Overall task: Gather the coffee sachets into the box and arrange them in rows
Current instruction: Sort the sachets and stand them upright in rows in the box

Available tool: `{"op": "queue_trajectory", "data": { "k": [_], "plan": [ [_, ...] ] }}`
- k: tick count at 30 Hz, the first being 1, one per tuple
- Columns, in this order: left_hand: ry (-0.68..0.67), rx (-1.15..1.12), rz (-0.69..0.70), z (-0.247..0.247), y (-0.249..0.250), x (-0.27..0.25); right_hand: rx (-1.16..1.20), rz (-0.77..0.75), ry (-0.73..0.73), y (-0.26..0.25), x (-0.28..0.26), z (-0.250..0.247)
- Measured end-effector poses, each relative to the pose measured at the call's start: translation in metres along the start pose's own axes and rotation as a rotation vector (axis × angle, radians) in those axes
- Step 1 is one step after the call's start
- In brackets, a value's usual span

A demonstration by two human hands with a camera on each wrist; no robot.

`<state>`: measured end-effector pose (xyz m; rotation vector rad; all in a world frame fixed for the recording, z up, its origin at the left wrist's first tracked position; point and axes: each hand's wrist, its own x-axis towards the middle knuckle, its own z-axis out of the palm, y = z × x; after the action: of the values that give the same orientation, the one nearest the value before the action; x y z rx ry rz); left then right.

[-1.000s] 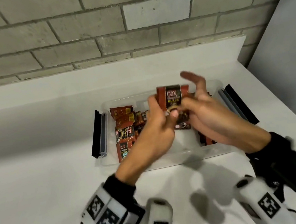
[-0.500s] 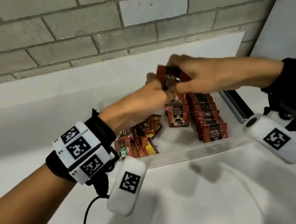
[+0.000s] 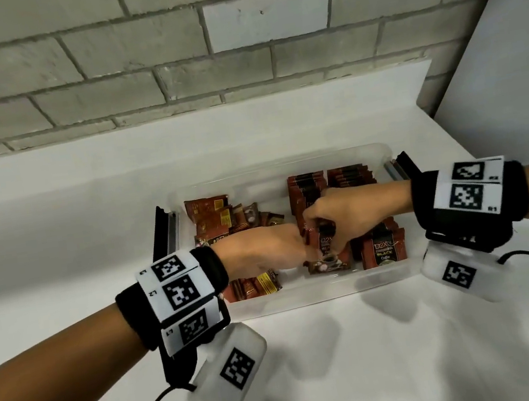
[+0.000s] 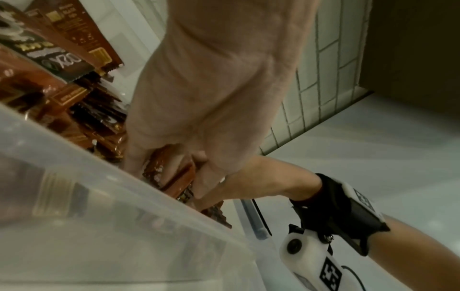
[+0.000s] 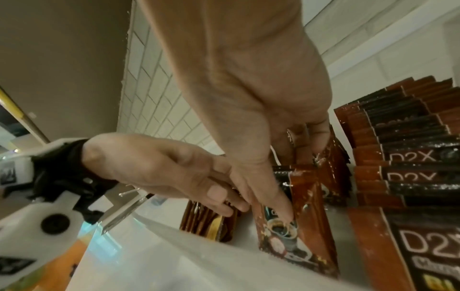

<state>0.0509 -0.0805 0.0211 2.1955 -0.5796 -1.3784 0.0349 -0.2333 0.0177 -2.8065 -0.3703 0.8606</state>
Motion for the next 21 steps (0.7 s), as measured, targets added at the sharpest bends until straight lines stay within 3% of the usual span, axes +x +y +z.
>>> {"op": "queue_trajectory", "data": {
  "k": [6, 11, 21],
  "plan": [
    [0.003, 0.222, 0.013, -0.005, -0.001, -0.002, -0.109, 0.002, 0.047, 0.003, 0.007, 0.006],
    [-0.085, 0.278, 0.032, -0.003, 0.002, 0.004, -0.194, -0.005, 0.169, 0.004, 0.007, 0.004],
    [-0.053, 0.431, -0.036, 0.002, 0.009, 0.019, -0.084, 0.004, 0.29, 0.009, 0.004, 0.0]
  ]
}}
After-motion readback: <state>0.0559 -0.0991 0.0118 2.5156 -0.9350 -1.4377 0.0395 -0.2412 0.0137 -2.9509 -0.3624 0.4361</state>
